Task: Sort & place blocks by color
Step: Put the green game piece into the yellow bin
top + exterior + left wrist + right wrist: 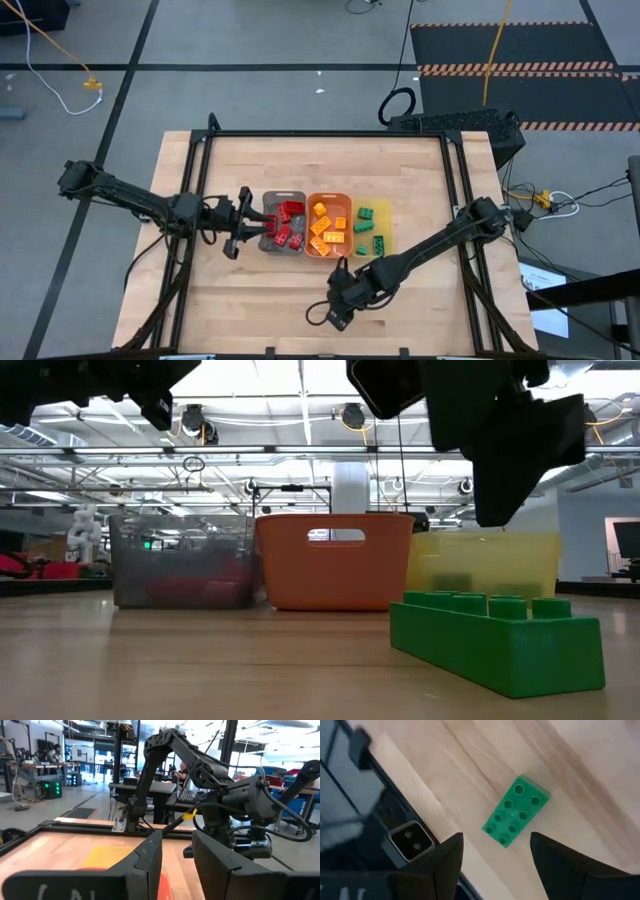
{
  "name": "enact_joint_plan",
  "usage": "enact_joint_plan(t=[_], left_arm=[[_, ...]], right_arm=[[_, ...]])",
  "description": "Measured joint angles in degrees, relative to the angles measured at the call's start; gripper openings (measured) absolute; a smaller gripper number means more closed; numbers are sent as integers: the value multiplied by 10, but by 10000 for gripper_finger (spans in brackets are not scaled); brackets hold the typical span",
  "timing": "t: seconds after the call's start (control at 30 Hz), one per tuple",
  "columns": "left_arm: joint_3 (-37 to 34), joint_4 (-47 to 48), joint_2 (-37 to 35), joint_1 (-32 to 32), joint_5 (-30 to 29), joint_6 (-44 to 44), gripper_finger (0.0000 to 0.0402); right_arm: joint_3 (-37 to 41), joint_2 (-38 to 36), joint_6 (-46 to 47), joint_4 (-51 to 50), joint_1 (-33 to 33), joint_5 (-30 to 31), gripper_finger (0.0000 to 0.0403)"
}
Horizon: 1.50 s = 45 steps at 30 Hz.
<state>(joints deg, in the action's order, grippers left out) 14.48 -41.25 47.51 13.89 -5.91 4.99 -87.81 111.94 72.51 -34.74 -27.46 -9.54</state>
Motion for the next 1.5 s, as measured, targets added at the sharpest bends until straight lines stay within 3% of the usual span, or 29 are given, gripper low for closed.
enact_joint_plan(t=[0.2,0.47,0.9,1.03,1.2,1.5], left_arm=[[0,0,0,-1,0,-4,108],[0,-8,0,-1,0,4,108],[0,9,0,8,0,27,108],[0,11,0,9,0,28,108],[0,13,0,9,0,30,108],[0,17,0,9,0,30,108]], right_arm=[[0,9,104,9,0,6,224],[0,60,130,27,1,3,224],[-3,95,57,-2,4,-1,220],[-2,95,26,-9,4,16,187],[-1,95,-1,-10,3,19,119],[4,62,-60,45,3,47,118]])
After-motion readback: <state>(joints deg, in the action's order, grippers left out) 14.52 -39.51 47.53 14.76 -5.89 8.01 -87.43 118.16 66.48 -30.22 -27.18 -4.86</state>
